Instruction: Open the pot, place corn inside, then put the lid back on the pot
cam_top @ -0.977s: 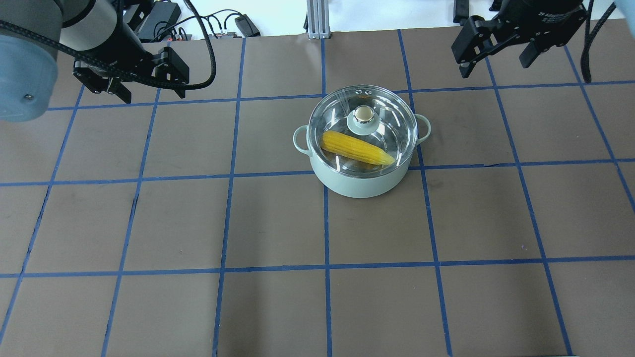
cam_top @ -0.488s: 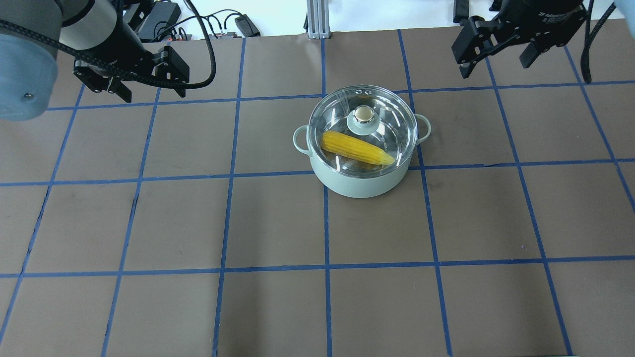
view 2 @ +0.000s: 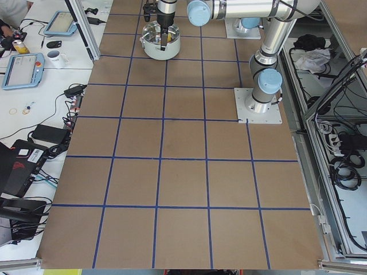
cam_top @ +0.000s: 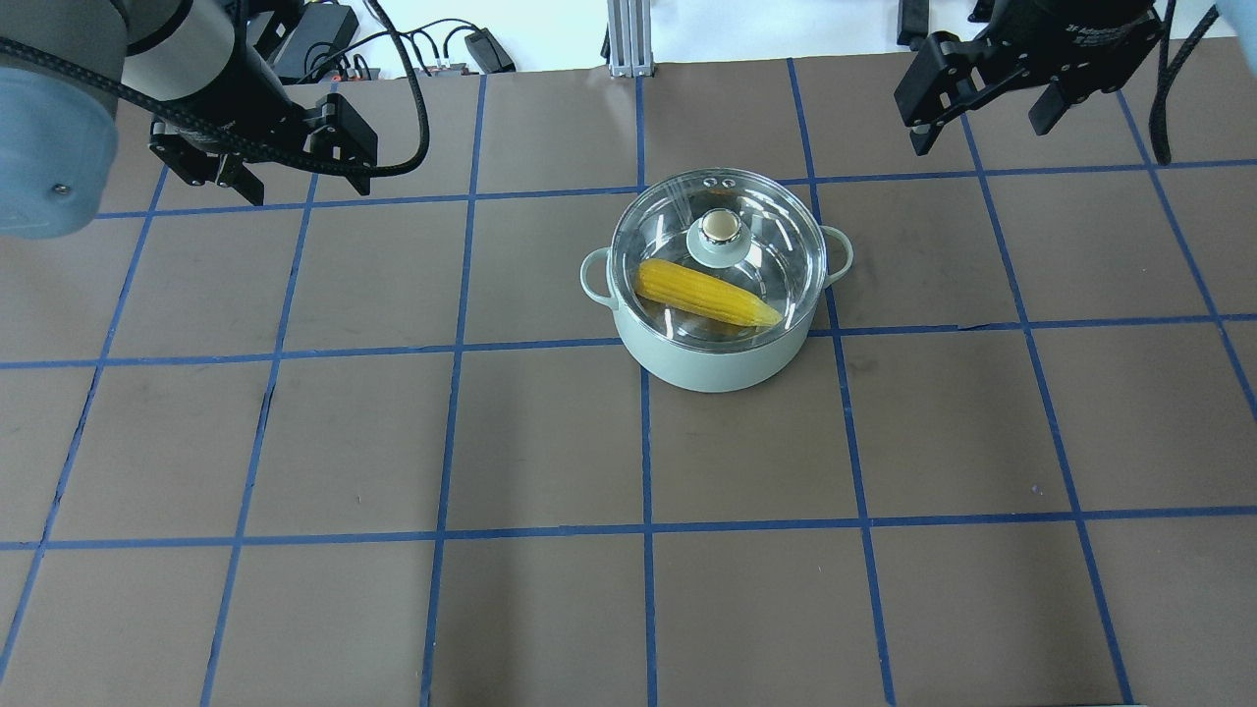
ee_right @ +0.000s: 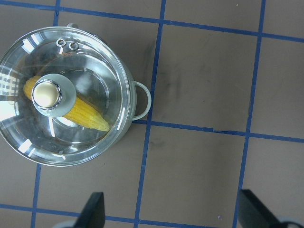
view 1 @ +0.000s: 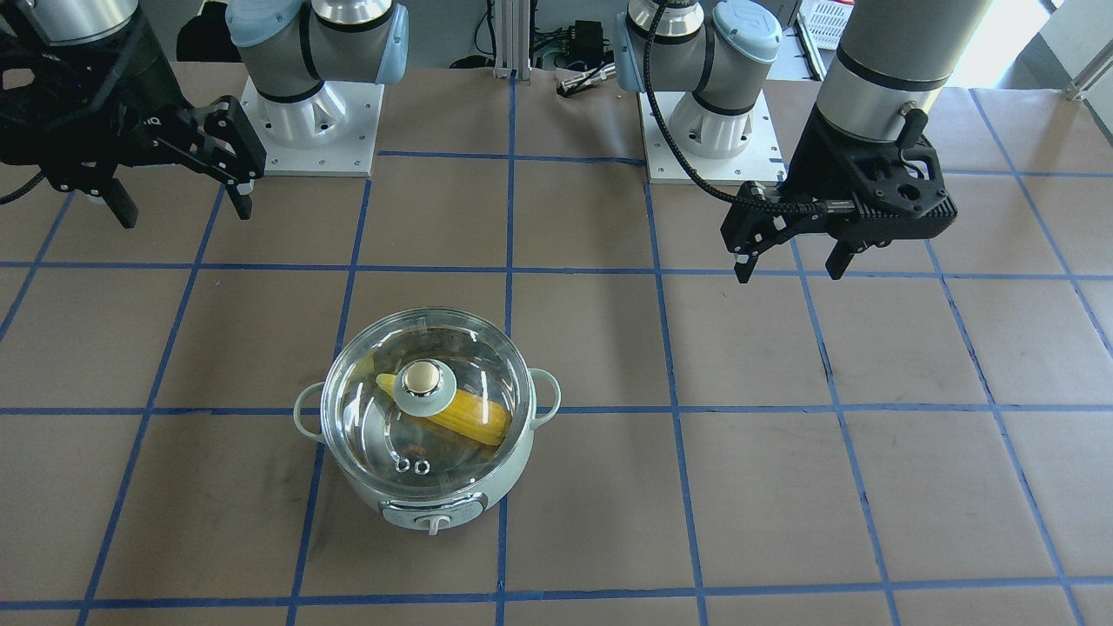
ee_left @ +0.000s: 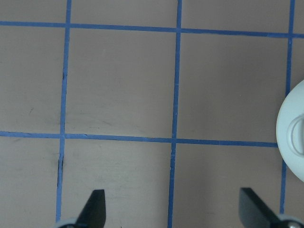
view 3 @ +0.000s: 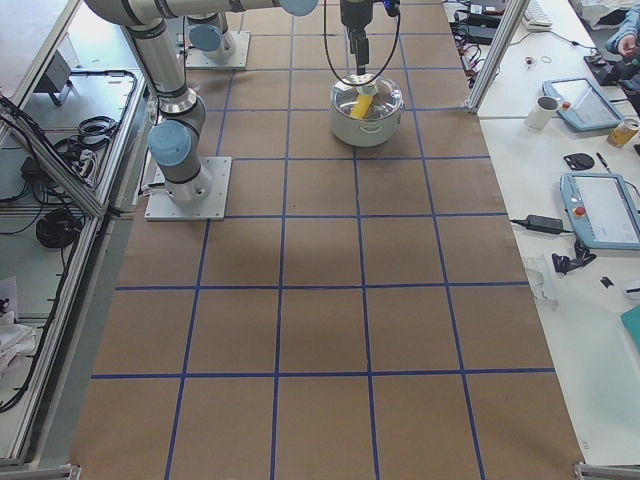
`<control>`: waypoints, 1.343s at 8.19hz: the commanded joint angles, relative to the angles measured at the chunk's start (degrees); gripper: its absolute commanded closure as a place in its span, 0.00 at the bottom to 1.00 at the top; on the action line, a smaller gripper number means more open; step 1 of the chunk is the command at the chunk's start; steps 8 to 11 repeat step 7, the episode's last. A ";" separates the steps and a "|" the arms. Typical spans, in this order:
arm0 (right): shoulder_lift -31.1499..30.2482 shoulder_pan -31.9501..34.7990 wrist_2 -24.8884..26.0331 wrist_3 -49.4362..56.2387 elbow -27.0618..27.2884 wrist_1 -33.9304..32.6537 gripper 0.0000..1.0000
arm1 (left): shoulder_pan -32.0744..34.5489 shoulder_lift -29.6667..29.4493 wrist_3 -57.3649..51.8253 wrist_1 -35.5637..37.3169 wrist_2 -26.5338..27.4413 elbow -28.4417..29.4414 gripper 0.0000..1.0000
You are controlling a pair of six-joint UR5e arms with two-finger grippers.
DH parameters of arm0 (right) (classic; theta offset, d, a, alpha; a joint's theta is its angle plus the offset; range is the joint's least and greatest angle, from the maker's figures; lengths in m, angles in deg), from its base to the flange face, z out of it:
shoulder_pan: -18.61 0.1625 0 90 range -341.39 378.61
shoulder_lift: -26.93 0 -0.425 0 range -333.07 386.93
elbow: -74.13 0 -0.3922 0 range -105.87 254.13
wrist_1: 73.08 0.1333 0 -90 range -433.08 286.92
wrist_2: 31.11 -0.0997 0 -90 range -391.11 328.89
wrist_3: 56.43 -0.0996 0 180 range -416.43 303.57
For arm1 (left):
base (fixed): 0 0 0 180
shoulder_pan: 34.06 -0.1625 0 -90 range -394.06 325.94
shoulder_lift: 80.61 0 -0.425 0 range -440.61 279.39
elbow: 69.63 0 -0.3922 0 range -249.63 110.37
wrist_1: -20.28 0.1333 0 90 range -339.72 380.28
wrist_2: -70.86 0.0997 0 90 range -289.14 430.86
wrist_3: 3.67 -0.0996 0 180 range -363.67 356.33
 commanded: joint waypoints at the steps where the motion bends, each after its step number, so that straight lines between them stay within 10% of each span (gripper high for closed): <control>1: 0.00 0.00 0.07 0.00 0.00 -0.09 0.00 | -0.17 -0.40 -0.09 -0.02 0.17 -0.09 0.00; 11: 0.00 0.00 0.16 0.09 0.00 -0.09 0.00 | -0.08 0.04 -0.01 -0.11 0.70 -0.01 0.00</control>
